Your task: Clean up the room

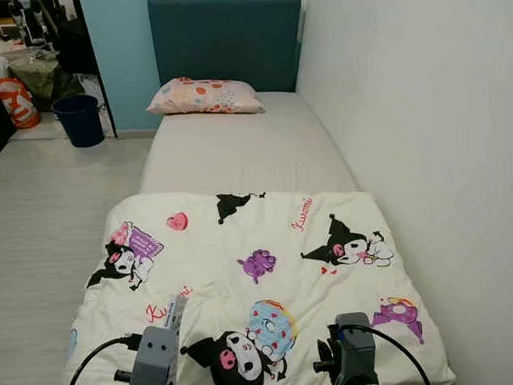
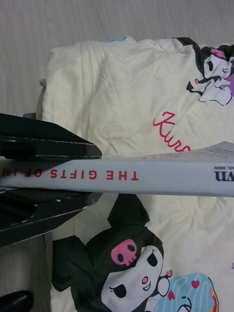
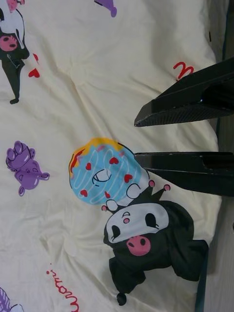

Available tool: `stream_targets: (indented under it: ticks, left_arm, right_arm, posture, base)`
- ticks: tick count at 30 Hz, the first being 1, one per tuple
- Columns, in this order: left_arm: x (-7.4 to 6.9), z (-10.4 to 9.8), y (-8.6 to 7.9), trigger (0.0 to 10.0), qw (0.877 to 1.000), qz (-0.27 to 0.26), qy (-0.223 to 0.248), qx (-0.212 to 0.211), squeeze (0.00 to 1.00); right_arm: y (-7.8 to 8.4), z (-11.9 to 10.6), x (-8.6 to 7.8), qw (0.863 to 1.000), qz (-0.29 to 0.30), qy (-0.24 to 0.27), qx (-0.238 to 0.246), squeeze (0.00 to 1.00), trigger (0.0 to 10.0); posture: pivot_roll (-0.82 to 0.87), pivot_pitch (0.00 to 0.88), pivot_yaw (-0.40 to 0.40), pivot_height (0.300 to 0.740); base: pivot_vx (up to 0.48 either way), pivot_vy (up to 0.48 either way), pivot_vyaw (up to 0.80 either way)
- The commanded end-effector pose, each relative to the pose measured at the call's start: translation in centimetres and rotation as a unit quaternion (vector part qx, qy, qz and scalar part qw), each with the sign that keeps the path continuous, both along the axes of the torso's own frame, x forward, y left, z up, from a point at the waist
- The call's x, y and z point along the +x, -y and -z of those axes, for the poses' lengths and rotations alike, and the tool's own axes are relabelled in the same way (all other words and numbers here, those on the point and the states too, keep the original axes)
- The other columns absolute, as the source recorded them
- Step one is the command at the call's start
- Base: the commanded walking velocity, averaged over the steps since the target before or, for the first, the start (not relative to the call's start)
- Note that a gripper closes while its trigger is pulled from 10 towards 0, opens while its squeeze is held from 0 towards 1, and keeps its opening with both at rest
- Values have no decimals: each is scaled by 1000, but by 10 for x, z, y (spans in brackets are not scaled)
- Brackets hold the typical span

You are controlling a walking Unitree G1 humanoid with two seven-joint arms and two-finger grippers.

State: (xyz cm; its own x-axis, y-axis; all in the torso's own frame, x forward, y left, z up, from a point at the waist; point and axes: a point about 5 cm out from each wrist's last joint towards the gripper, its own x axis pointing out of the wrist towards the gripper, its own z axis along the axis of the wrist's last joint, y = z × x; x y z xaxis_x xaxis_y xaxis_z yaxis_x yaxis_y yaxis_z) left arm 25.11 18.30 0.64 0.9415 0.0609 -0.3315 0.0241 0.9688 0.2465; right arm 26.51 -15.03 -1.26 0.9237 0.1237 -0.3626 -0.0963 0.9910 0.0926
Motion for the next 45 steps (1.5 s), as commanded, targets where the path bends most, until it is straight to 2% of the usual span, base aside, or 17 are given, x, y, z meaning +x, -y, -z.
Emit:
stream_targets:
  ticks: [1,5,14,18,23,29,34,45]
  left_arm:
    - [-1,1,0,10000,1000,-3,1,0,0]
    - [-1,0,0,10000,1000,0,3,2,0]
    - [-2,0,-3,10000,1000,4,3,7,0]
    - [-3,-2,-7,10000,1000,9,5,14,0]
    - [-2,-9,-21,10000,999,7,11,31,0]
    - [-2,-11,-23,10000,999,7,13,35,0]
    - [-3,-9,-19,10000,999,8,13,33,0]
    - [1,-5,-2,10000,1000,11,12,13,0]
  right_arm:
    - [1,5,-4,1000,3,-14,2,0,10000]
    - [1,3,-3,1000,0,-7,-18,0,10000]
    - [1,4,-4,1000,2,-6,-17,0,10000]
    - [-3,5,-5,1000,3,-7,-12,0,10000]
    - [-16,8,-6,1000,1,-15,-1,0,10000]
    - [-19,7,-4,1000,-1,-14,2,0,10000]
    - [-17,6,-3,1000,0,-11,0,0,10000]
    - [3,3,-2,1000,12,1,-21,0,10000]
  posture:
    - [25,117,-47,728]
    - [29,115,-49,728]
    - [43,105,-39,728]
    - [57,102,-32,728]
    - [108,93,-12,728]
    - [111,93,-16,728]
    - [96,93,-18,728]
    - [43,97,-35,728]
  base:
    - [0,0,0]
    - [0,0,0]
    - [0,0,0]
    - [0,0,0]
    - [0,0,0]
    - [0,0,0]
    - [0,0,0]
    - [0,0,0]
